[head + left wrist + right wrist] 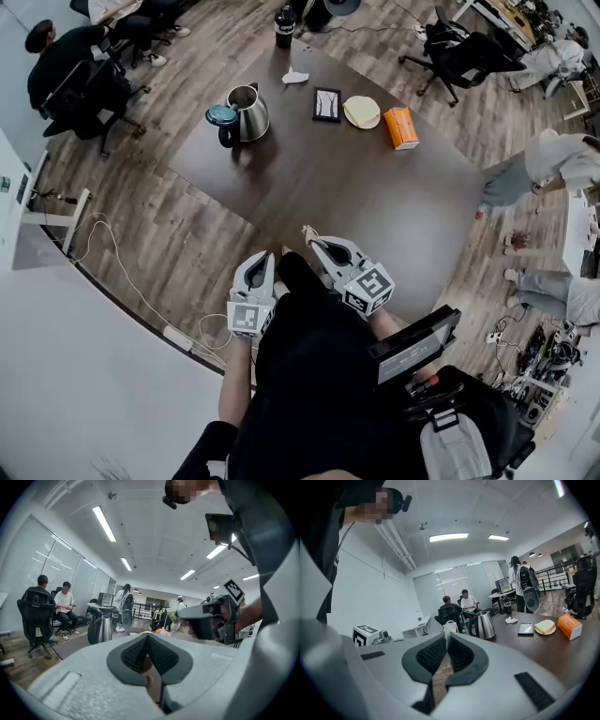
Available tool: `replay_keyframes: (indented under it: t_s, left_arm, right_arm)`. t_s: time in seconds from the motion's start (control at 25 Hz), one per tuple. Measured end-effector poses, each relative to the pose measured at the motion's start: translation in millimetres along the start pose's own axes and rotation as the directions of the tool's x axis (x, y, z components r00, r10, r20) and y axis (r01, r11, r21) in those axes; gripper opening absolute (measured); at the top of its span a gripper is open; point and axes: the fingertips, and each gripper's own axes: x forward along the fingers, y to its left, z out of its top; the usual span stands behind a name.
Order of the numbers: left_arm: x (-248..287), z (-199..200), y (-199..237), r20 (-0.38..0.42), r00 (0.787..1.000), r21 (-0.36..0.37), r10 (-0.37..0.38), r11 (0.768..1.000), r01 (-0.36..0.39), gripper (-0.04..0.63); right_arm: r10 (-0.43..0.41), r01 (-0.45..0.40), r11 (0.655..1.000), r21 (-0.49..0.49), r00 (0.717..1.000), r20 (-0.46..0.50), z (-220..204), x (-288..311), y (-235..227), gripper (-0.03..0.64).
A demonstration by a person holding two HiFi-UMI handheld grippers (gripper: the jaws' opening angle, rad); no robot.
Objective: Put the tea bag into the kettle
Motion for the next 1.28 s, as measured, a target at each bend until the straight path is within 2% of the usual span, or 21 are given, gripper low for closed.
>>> replay_keyframes:
  t_s: [0.12,0.28,0.48,0.64,0.88,0.96,1.04,1.16,1.28]
  left_arm:
    - [6.4,9.2,15.1,-0.027,1.0,0.008,0.009,1.0,-0.009,0.0]
    - [27.2,21.6,37.4,-0.05,0.999,0.052,0.011,0.999,-0.008,0.0]
    - [71.6,36.6,44.7,-0.087,0.996,0.109,-0.03,0.993,0.039,0.0]
    - [101.5,34.9,45.4,-0.093,0.993,0.114,-0.073,0.99,0.083,0.0]
    - [131.1,32.0,43.6,-0.092,0.975,0.087,-0.201,0.974,0.209,0.0]
    - [140.5,31.6,50.1,-0.093,0.966,0.08,-0.24,0.966,0.248,0.0]
    - [148.8,29.0,54.0,-0.104,0.948,0.071,-0.3,0.949,0.308,0.0]
    - [152.4,33.4,60.6,-0.103,0.909,0.063,-0.404,0.909,0.411,0.0]
    - [154.4,42.2,80.4,-0.101,0.879,0.092,-0.466,0.875,0.475,0.0]
  right_arm:
    - [0.04,-0.041,0.998,0.054,0.999,0.01,2.9,23.3,-6.7,0.011]
    - [0.094,-0.095,0.995,0.042,0.995,0.041,19.6,54.9,-15.0,0.011]
    - [0.08,-0.09,0.993,0.082,0.99,0.12,32.8,64.5,-47.4,0.011]
    - [0.013,-0.024,0.996,0.081,0.991,0.13,33.4,64.3,-77.2,0.011]
    - [-0.109,0.101,0.991,0.082,0.989,0.098,34.2,61.8,-101.0,0.011]
    - [-0.142,0.135,0.989,0.067,0.984,0.11,38.9,67.9,-102.5,0.011]
    - [-0.176,0.17,0.984,0.055,0.975,0.138,47.5,73.7,-103.3,0.011]
    - [-0.246,0.238,0.969,0.068,0.958,0.146,54.1,85.7,-103.5,0.011]
    - [-0.266,0.258,0.964,0.067,0.953,0.147,60.4,105.0,-95.3,0.011]
